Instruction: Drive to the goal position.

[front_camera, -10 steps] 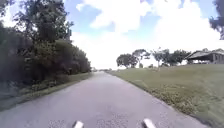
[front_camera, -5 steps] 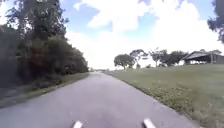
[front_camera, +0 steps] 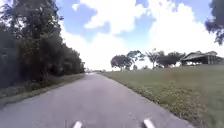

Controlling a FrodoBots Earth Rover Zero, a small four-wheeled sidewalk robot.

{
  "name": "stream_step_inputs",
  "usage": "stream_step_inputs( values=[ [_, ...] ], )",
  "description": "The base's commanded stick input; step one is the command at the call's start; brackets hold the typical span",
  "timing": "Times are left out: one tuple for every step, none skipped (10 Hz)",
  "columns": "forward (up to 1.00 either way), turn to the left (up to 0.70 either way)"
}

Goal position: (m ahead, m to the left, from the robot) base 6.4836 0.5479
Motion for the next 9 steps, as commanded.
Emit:
stream_step_inputs(
  values=[
    [0.70,0.00],
    [0.70,0.00],
    [0.70,0.14],
    [0.70,0.33],
    [0.70,0.35],
    [0.70,0.35],
    [0.70,0.35],
    [0.70,0.35],
    [0.70,0.35]
  ],
)
